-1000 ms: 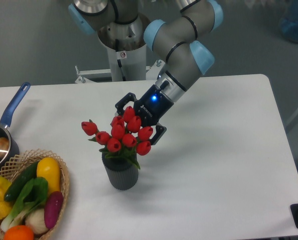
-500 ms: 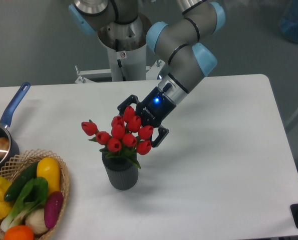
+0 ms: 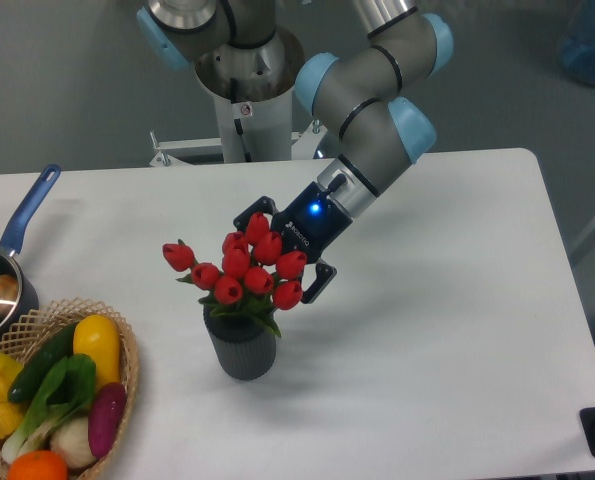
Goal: Pick up the flowers from the vase
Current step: 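Lower the open gripper around the tulip stems below the blooms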
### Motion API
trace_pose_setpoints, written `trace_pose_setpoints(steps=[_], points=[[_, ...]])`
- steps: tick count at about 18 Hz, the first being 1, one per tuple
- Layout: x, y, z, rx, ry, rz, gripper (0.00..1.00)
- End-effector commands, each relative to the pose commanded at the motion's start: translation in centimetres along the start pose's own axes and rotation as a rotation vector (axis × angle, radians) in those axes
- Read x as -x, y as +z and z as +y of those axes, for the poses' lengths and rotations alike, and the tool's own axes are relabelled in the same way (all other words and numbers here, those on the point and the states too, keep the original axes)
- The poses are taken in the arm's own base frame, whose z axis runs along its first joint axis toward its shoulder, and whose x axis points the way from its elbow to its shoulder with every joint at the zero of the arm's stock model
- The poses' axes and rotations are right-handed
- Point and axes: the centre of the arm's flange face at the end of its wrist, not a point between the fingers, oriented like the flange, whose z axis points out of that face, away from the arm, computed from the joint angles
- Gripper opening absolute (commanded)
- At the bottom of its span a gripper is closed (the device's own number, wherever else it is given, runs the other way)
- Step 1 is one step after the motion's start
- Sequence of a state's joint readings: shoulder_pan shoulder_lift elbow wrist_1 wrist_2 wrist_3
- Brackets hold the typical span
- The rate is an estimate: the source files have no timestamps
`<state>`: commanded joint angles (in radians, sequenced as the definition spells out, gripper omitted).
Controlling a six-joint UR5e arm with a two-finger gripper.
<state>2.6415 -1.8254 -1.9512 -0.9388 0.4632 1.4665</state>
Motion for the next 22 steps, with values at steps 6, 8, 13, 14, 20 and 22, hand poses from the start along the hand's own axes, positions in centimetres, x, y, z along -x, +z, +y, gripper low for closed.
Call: trace_pose_setpoints(steps=[6,8,13,14,20,22], points=[[0.2,0.04,-0.2,0.01,0.012,-0.004,1.0],[0.21,-0.07,-0.22,0.012,0.013,-0.006,1.0],[0.21,-0.05,0.02,0.013,0.01,-0.006,1.0],[0.17,-0.02,0.08,0.013,0.008,-0.005,1.0],[0.28,0.07,0.52,0.056,0.012,-0.009,1.0],[0.3,0.1,0.49,0.064,0.014,-0.01,1.0]])
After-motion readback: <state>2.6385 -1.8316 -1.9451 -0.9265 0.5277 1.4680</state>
